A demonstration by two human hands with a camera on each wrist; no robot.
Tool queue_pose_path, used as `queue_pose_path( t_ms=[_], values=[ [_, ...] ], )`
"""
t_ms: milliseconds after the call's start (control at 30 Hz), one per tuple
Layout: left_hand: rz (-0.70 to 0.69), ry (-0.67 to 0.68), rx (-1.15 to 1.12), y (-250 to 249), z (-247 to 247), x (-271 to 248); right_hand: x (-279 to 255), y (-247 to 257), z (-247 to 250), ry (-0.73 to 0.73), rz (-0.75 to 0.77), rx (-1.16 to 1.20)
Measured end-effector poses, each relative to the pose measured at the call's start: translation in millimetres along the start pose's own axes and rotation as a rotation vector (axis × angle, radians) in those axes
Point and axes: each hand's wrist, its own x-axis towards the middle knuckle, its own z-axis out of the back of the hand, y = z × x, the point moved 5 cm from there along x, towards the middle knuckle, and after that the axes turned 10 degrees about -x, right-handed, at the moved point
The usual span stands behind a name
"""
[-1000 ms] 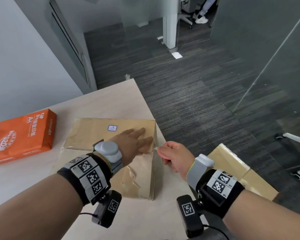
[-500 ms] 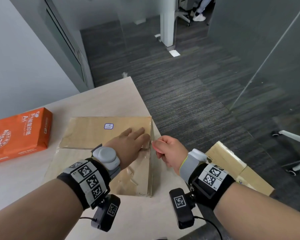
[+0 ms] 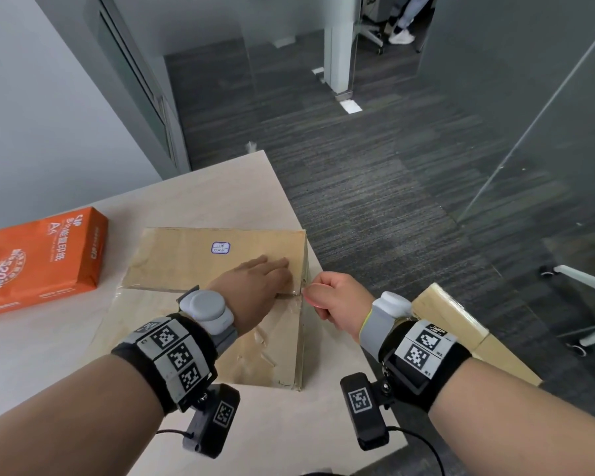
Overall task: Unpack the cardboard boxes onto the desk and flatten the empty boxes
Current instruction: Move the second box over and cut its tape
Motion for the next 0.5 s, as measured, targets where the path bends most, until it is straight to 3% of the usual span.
queue_pose_path(
  t_ms=[100,167,233,333,433,500],
  values=[
    [-0.083,-0.142,-0.097,-1,12,-12,-7,0,4,0.042,0.01,-0.033],
    [-0.011,-0.237,-0.283,6,19,-19,-11,-1,10,0.039,-0.002,0.003],
    [0.141,-0.321,-0.425,27,24,-32,-14,-5,17,0.005,-0.029,0.089],
    [0.42,-0.446,-0.384,75,34,-64,-16,-4,22,-0.071,-0.062,0.213],
    [0.891,-0.33,-0.269,128,31,-111,-21,18,16,-0.073,-0.006,0.234],
    [1.02,-0.252,-0.372,140,26,-133,-24,40,6,-0.045,0.063,0.236]
  ],
)
